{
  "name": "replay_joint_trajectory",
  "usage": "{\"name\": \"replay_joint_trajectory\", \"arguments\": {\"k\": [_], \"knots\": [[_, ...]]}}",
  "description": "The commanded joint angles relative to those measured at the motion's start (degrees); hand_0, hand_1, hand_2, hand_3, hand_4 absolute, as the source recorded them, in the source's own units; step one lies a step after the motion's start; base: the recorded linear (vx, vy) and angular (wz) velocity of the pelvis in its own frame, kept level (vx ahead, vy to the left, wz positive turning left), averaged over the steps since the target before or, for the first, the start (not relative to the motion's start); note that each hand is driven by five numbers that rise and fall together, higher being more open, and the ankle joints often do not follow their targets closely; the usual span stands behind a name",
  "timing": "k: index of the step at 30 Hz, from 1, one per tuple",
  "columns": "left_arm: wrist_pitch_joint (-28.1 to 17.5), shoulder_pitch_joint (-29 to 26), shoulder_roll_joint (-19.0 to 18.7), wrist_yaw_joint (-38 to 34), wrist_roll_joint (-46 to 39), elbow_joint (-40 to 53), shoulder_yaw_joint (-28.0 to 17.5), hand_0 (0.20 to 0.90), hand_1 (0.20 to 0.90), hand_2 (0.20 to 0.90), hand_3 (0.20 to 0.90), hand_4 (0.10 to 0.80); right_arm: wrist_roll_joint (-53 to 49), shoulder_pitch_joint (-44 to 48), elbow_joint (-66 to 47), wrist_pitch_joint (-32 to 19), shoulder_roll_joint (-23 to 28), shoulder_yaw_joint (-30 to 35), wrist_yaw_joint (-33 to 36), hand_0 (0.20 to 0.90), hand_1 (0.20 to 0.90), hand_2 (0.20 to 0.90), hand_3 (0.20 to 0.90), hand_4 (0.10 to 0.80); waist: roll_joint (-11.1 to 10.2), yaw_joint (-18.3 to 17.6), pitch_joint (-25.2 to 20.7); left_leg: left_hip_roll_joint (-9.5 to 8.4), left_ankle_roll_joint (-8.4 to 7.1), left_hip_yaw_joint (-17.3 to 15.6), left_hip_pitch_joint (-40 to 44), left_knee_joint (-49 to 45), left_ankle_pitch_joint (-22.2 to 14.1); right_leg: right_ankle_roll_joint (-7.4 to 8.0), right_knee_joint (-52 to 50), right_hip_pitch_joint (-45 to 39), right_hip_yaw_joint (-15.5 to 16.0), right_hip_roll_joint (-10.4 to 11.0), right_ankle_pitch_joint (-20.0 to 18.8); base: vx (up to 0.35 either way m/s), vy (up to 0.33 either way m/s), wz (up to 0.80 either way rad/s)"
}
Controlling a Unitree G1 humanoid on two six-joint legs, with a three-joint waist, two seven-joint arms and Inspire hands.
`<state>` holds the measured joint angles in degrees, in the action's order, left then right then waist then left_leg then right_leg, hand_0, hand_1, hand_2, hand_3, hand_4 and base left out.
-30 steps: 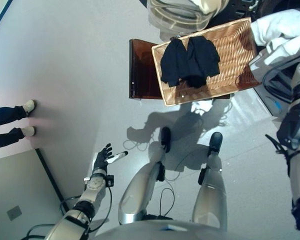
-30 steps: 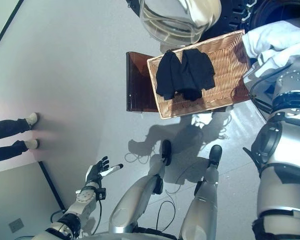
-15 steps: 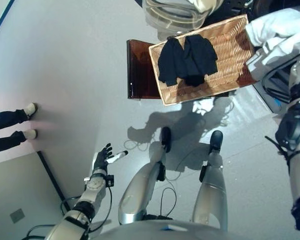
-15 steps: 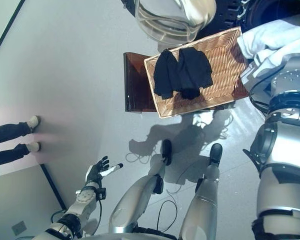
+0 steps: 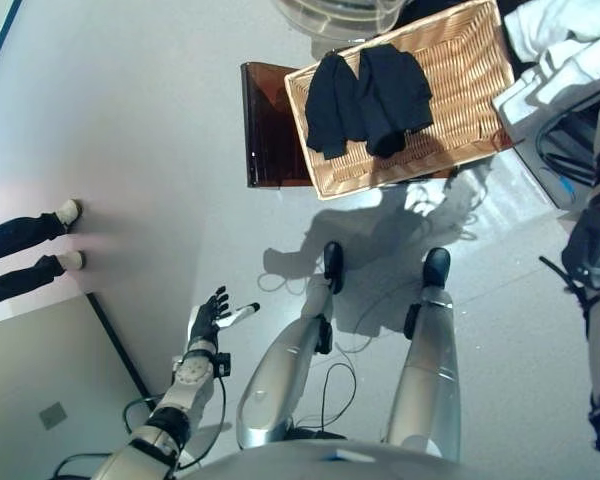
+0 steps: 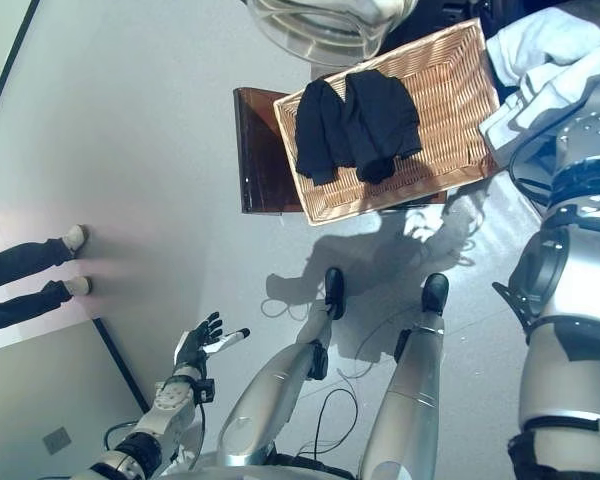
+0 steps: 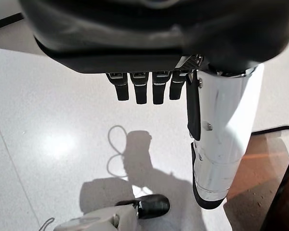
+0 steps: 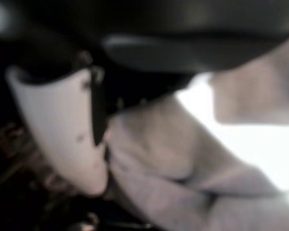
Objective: Pick up the clothes and place them into the washing machine
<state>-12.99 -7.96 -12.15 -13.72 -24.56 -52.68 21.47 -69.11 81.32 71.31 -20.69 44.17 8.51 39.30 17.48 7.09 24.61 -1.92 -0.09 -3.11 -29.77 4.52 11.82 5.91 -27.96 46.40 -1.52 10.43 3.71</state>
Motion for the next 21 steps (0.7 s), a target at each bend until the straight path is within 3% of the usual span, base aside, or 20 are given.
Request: {"name": "replay_joint_trajectory", "arguments": {"k": [1,9,19,20,21], "knots": [[-0.7,2.1,0.0,-2.1,-1.2,-2.1,0.4,0.9,0.9,0.9,0.9,0.8,4.1,6.7,-6.7,-8.1,17.0,-11.6,-0.9,0.2,0.2,0.2,0.2,0.3,4.9,-3.2,-3.2,4.3,-9.08,-2.0,0.5,0.5,-2.8,-1.01,10.5,-4.8,0.2,-5.6,-2.2,0.0,0.0,0.0],[-1.1,2.7,-0.5,-2.6,-1.4,-2.2,-0.4,0.9,0.9,0.9,0.9,0.8,4.7,7.4,-6.8,-8.9,19.5,-12.1,0.3,0.2,0.2,0.2,0.2,0.3,5.2,-3.8,-3.0,4.02,-9.14,-1.8,0.6,0.5,-2.7,-1.3,10.1,-4.8,0.2,-5.9,-1.8,0.001,-0.001,-0.01],[-1.3,2.8,-0.1,-2.8,-1.7,-2.8,-0.5,0.9,0.9,0.9,0.9,0.8,5.5,7.1,-6.6,-8.6,18.5,-11.9,1.3,0.2,0.2,0.2,0.2,0.3,5.9,-4.3,-2.6,4.11,-8.9,-2.3,0.9,0.5,-2.6,-1.4,9.0,-4.2,0.1,-6.2,-1.5,-0.005,-0.001,-0.01],[-1.2,2.7,-0.2,-2.8,-1.5,-3.1,-0.5,0.9,0.9,0.9,0.9,0.8,5.5,7.0,-5.9,-8.5,18.7,-11.7,1.6,0.241,0.241,0.241,0.241,0.329,5.9,-4.3,-2.7,4.09,-8.91,-2.3,1.0,0.5,-2.6,-1.42,8.9,-4.3,0.1,-6.2,-1.5,0.0,0.0,0.0],[-1.2,2.6,-0.2,-2.8,-1.5,-3.1,-0.5,0.9,0.9,0.9,0.9,0.8,5.4,7.1,-5.8,-8.5,18.8,-11.8,1.6,0.345,0.345,0.345,0.345,0.404,5.9,-4.3,-2.7,4.09,-8.92,-2.3,1.0,0.5,-2.6,-1.43,8.8,-4.3,0.2,-6.2,-1.4,0.0,0.0,0.0]]}}
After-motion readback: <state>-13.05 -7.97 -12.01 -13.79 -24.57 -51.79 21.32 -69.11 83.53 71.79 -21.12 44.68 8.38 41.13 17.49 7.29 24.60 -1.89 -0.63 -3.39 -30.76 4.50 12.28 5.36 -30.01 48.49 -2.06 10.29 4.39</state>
